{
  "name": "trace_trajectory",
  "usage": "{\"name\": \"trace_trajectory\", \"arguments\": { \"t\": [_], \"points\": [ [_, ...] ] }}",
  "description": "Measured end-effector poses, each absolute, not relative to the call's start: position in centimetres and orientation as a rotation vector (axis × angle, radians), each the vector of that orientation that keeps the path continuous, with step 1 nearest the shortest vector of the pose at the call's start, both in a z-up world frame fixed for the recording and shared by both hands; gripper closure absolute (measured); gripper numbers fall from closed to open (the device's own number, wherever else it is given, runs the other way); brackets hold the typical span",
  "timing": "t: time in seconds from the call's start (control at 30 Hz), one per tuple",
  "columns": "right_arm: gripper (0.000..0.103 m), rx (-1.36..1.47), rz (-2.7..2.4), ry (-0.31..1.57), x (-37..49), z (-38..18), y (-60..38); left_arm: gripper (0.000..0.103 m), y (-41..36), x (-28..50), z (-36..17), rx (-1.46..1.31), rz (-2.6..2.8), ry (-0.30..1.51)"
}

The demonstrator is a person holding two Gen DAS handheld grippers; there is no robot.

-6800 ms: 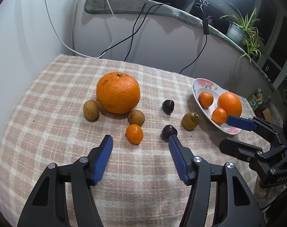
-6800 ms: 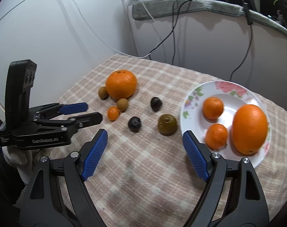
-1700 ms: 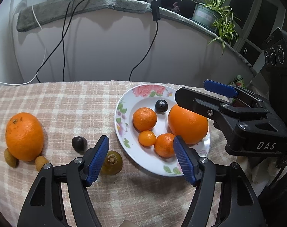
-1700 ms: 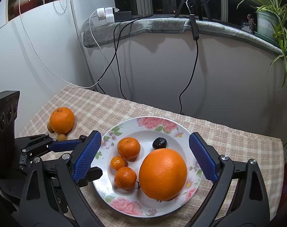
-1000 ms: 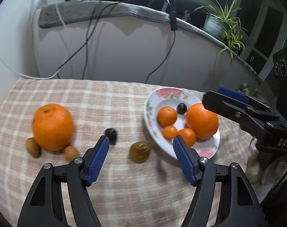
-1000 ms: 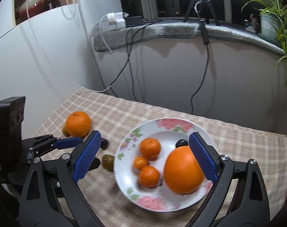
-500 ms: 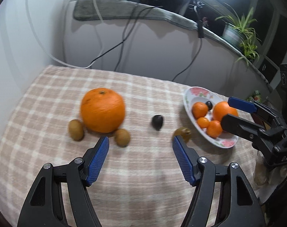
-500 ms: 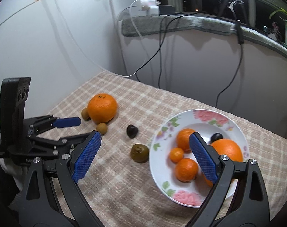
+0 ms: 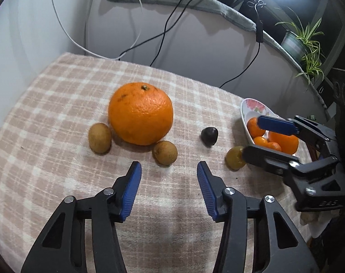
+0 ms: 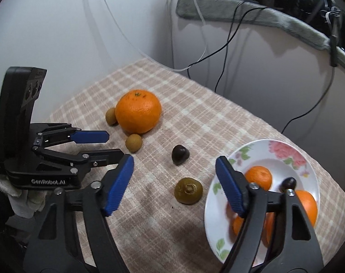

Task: Organize fruits
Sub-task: 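Close the right gripper on a second dark plum while the left gripper closes on a small brown fruit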

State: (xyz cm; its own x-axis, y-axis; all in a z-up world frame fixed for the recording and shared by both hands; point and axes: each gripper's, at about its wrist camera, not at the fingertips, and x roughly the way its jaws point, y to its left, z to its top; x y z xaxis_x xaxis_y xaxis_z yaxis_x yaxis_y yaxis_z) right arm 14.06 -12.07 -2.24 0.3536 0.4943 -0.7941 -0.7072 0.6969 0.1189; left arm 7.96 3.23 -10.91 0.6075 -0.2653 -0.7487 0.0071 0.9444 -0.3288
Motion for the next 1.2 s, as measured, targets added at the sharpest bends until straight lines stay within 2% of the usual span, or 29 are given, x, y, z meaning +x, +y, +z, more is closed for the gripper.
{"name": "trace_trajectory", "arguments": {
  "t": [0.1, 0.2, 0.63, 0.87, 0.97, 1.2],
  "points": [
    [0.042, -0.288, 0.79, 0.962, 14.9, -3.3, -11.1, 0.059, 2.9, 8.4, -11.2, -0.305, -0.158, 0.918],
    [0.049, -0.323, 0.786, 0.987, 15.6, -4.2, -10.3, 0.06, 2.9, 8.7, -11.5, -0.308, -0.152, 0.926],
    [0.062, -0.408, 0.789, 1.038, 16.6, -5.9, -8.4, 0.069, 2.5, 9.9, -12.3, -0.29, -0.123, 0.939],
    [0.067, -0.419, 0.788, 1.067, 17.5, -7.1, -8.0, 0.078, 2.3, 10.4, -12.5, -0.266, -0.103, 0.936],
    [0.076, -0.416, 0.788, 1.079, 17.8, -7.7, -8.0, 0.079, 2.3, 10.5, -12.6, -0.264, -0.102, 0.934],
    [0.079, -0.39, 0.791, 1.078, 17.9, -7.7, -8.3, 0.079, 2.2, 10.4, -12.5, -0.256, -0.099, 0.927]
  ]
}}
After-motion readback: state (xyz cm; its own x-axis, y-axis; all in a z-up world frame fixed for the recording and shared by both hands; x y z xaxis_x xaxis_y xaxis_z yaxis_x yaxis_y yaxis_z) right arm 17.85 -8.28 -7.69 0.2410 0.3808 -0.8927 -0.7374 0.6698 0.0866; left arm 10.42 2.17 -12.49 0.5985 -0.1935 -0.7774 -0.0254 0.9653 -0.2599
